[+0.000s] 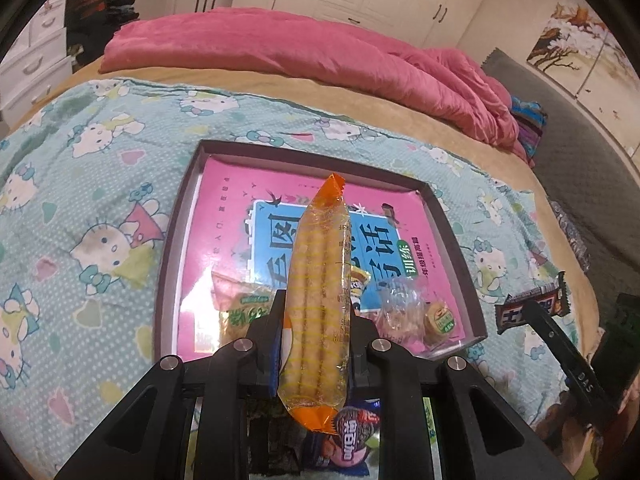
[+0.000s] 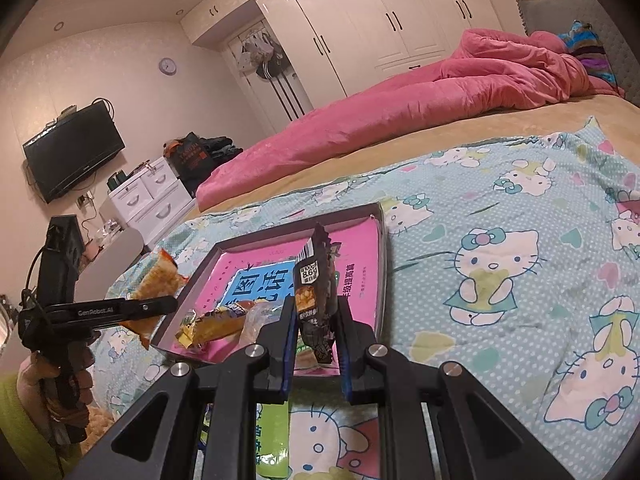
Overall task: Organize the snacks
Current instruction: 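Lift the chocolate bar with right tool while left lifts the corn bread over the tray, then lower the corn bread toward the tray with left tool while right holds the chocolate bar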
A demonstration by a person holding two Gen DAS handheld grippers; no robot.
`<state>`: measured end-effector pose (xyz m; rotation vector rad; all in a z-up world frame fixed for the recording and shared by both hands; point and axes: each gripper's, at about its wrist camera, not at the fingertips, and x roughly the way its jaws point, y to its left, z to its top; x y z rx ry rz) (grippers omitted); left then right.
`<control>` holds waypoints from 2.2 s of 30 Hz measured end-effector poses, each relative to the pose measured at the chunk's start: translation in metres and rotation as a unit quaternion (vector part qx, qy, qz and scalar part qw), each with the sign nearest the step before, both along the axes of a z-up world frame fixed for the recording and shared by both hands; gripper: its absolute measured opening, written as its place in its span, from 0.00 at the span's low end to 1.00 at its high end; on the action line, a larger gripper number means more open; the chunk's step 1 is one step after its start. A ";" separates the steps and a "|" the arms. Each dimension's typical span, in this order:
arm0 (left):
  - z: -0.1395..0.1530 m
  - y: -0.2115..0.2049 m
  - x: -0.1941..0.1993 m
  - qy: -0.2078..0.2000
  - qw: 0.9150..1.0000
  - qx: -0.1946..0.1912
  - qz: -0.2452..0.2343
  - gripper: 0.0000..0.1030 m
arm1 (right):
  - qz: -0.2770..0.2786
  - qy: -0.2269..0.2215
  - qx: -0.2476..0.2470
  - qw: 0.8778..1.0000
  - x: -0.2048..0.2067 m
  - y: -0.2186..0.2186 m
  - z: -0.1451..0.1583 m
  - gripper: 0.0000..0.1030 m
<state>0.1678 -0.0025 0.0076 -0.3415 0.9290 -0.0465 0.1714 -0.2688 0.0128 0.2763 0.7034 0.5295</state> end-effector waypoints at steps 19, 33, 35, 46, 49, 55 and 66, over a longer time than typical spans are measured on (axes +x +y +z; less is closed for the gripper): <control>-0.025 -0.020 0.026 0.024 1.000 0.003 -0.012 0.23 | 0.000 0.008 -0.007 1.000 0.007 0.004 -0.006 0.18; -0.034 -0.026 0.026 0.027 1.000 -0.007 -0.005 0.23 | 0.002 0.017 -0.013 1.000 0.014 0.007 -0.012 0.18; -0.036 -0.027 0.027 0.028 1.000 -0.009 -0.002 0.23 | 0.004 0.017 -0.017 1.000 0.015 0.008 -0.013 0.18; -0.042 -0.032 0.030 0.024 1.000 -0.011 0.004 0.23 | 0.008 0.034 -0.030 0.999 0.019 0.015 -0.023 0.18; -0.043 -0.030 0.029 0.024 1.000 -0.011 0.011 0.23 | 0.008 0.044 -0.032 0.998 0.022 0.016 -0.028 0.18; -0.037 -0.025 0.018 0.017 1.000 0.001 0.026 0.23 | 0.017 0.058 -0.032 0.998 0.025 0.021 -0.035 0.18; -0.042 -0.027 0.016 0.013 0.999 0.003 0.030 0.23 | 0.038 0.086 -0.013 0.996 0.029 0.029 -0.048 0.18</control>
